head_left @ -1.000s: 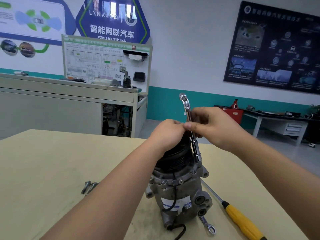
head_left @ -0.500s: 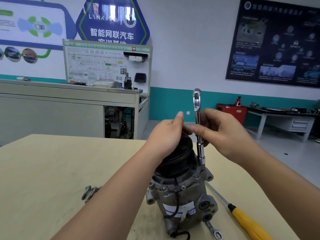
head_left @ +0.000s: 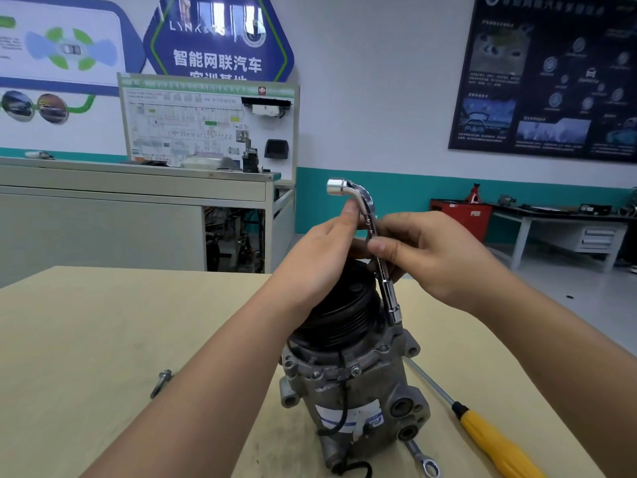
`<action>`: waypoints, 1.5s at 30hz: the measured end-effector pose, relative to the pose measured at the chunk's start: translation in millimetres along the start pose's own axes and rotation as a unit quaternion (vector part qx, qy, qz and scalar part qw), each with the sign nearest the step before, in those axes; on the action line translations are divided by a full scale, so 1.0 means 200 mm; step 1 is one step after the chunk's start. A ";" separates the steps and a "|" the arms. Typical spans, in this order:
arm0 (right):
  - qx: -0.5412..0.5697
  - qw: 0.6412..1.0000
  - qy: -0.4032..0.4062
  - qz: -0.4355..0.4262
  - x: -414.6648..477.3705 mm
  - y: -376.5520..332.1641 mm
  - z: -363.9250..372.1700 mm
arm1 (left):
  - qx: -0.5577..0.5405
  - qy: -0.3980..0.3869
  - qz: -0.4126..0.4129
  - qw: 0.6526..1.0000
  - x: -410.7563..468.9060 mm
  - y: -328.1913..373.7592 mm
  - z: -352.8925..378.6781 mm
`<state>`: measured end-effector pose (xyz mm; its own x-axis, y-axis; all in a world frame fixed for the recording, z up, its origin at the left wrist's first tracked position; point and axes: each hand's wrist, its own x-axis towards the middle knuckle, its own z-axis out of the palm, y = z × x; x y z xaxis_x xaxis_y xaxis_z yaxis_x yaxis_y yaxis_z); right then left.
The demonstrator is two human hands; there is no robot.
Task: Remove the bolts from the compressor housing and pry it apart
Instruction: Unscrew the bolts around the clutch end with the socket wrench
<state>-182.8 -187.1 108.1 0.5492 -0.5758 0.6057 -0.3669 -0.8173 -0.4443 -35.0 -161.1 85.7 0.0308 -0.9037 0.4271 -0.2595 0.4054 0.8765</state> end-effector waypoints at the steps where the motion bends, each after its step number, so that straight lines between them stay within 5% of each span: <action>1: 0.007 1.000 0.000 0.001 0.00 0.01 0.00 | -0.009 -0.008 0.005 1.000 0.00 0.00 0.00; 15: 0.126 0.991 -0.028 0.027 -0.02 0.04 0.01 | -0.124 -0.109 0.101 0.981 0.00 -0.03 -0.03; 25: 0.233 0.971 -0.004 0.056 -0.04 0.14 0.06 | -0.061 -0.050 0.100 0.992 -0.01 -0.05 -0.03; 33: 0.174 0.980 -0.061 0.078 -0.10 0.16 0.03 | -0.026 -0.028 0.104 0.994 -0.01 -0.05 -0.02; 45: 0.112 0.991 -0.030 0.067 -0.10 0.13 0.03 | -0.078 -0.068 0.134 0.986 -0.03 -0.06 -0.03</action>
<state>-199.3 -197.0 80.3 0.5525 -0.6707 0.4949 -0.2675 -0.7050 -0.6568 -27.0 -158.9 73.6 -0.1513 -0.7675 0.6230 -0.0880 0.6382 0.7648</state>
